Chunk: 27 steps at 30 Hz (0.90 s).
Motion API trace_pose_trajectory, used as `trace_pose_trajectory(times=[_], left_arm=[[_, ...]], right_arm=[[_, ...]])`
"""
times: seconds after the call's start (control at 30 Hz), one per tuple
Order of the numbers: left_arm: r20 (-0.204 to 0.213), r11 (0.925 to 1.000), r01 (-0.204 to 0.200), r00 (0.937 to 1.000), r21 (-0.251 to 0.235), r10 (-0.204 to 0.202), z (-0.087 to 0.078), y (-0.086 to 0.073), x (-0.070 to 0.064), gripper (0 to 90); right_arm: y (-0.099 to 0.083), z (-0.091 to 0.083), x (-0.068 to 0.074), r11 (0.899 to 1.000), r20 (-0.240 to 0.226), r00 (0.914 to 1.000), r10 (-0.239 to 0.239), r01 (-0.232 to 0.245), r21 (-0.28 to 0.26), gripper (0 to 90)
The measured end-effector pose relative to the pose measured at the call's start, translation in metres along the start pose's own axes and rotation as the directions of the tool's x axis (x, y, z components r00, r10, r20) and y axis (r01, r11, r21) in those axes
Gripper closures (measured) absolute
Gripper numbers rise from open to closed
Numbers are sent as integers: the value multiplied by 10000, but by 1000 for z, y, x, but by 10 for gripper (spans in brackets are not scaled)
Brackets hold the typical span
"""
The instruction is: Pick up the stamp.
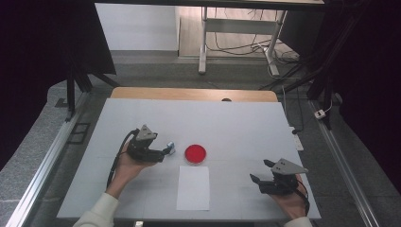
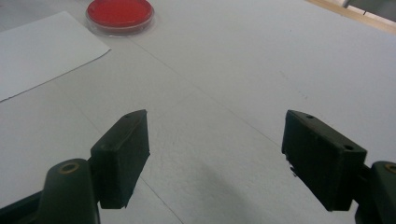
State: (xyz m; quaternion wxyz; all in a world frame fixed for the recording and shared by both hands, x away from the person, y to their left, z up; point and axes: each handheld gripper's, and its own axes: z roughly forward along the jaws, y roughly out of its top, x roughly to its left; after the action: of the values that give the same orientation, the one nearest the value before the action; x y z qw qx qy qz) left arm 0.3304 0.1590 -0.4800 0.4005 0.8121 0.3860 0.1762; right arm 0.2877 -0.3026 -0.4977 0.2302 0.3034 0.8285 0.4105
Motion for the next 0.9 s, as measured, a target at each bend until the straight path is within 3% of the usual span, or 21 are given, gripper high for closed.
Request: trace_pose_trajectory(times=[0.33, 0.9], left_arm=[[7, 9994, -197, 9998, 273, 196, 18, 8, -1, 245], [114, 9971, -159, 9998, 748, 151, 35, 4, -2, 387]], right_arm=[[0, 3, 2, 9999, -36, 10000, 15, -15, 106, 227], [-1, 3, 2, 9998, -1, 10000, -56, 56, 206, 227]])
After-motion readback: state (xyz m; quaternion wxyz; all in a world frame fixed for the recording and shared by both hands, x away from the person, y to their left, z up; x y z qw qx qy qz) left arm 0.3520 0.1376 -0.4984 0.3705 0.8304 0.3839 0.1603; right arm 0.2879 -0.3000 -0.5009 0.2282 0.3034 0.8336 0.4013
